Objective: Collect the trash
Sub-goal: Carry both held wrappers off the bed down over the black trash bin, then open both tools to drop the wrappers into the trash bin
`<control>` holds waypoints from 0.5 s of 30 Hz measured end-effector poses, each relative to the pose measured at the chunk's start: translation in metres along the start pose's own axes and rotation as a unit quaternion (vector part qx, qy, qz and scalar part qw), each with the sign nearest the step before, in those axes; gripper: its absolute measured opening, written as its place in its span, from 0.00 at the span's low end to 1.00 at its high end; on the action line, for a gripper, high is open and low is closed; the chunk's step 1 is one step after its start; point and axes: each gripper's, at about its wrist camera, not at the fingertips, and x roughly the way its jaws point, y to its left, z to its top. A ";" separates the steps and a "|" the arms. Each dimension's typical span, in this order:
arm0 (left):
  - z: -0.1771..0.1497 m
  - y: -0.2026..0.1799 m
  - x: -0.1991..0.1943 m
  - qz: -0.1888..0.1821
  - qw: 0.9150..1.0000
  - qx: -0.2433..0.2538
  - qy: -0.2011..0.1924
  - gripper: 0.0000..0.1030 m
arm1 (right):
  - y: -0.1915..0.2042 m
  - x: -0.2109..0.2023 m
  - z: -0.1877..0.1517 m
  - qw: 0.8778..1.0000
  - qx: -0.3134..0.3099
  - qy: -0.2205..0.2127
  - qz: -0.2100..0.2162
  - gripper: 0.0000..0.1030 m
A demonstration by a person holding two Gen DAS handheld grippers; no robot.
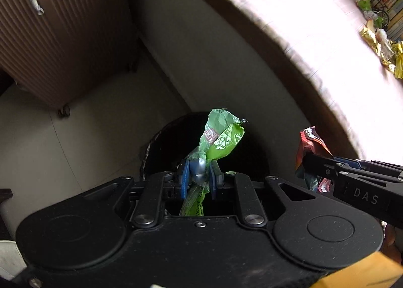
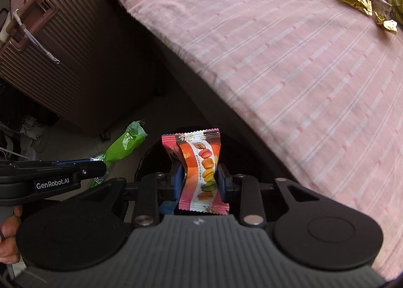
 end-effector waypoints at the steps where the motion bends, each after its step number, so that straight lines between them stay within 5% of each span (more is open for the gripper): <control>1: -0.001 0.003 0.005 -0.002 1.000 -0.002 0.004 0.15 | 0.001 0.005 -0.001 1.000 0.001 0.005 0.000 0.34; 11: -0.006 0.010 0.069 -0.003 0.999 -0.002 0.034 0.19 | 0.003 0.071 -0.016 0.998 0.015 0.048 -0.025 0.39; 15: -0.007 0.005 0.086 0.001 0.999 0.016 0.035 0.44 | 0.000 0.083 -0.019 0.998 0.032 0.046 -0.037 0.59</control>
